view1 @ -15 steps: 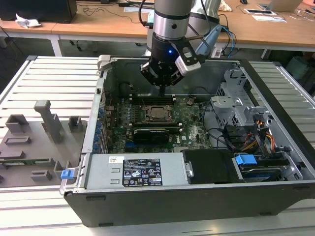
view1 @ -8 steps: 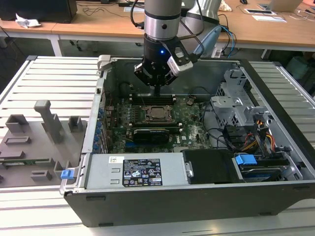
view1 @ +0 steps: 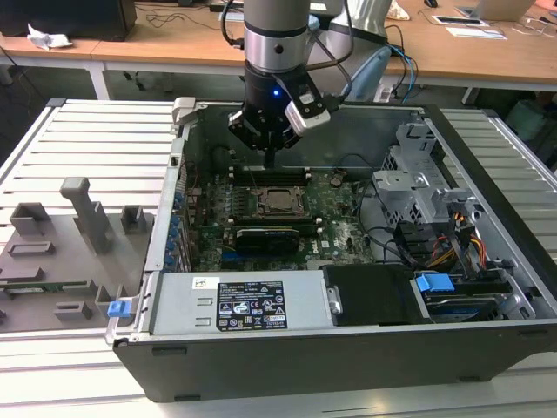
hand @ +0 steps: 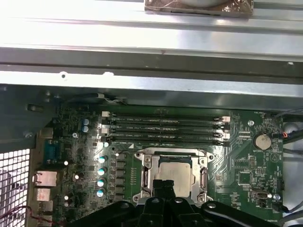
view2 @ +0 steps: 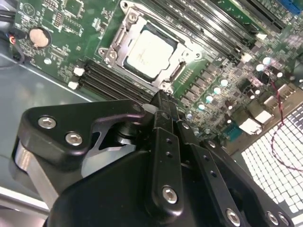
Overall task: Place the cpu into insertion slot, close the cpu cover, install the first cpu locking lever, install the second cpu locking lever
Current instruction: 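Install the first cpu locking lever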
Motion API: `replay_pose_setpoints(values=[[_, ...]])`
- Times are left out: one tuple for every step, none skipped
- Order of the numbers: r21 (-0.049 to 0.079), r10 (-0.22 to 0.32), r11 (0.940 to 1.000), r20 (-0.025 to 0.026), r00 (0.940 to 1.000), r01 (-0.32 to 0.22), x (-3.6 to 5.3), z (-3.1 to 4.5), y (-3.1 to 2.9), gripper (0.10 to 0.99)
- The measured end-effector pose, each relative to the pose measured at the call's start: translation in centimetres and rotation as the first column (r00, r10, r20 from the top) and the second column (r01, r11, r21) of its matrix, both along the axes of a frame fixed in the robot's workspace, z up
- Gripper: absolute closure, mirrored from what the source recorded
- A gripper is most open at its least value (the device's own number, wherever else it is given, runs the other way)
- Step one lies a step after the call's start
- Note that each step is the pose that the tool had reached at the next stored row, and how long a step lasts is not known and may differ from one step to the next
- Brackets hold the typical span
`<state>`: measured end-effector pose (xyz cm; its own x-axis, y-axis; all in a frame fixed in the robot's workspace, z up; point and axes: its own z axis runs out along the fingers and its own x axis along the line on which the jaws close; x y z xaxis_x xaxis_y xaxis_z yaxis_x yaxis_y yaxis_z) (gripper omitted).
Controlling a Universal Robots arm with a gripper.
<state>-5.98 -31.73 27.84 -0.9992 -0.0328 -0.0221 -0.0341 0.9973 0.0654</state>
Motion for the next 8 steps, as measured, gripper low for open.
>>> replay_pose_setpoints(values=[[0.000,0.000,1.0000,0.0004,1.0000,0.000,-0.21,-0.01,0.00,0.984],[0.000,0.000,1.0000,0.0005,1.0000,0.000,-0.36,-0.01,0.00,0.984],[0.000,0.000,1.0000,0.0006,1.0000,0.000,-0.55,-0.01,0.00,0.984],[0.000,0.000,1.0000,0.0007,1.0000,0.000,-0.70,-0.01,0.00,0.984],[0.000,0.000,1.0000,0.0010,1.0000,0.000,-0.89,-0.01,0.00,0.984],[0.000,0.000,1.0000,0.0012,1.0000,0.000,-1.10,-0.02,0.00,0.984],[0.000,0.000,1.0000,0.0013,1.0000,0.000,-1.27,-0.02,0.00,0.984],[0.000,0.000,1.0000,0.0014,1.0000,0.000,-1.42,-0.03,0.00,0.984]])
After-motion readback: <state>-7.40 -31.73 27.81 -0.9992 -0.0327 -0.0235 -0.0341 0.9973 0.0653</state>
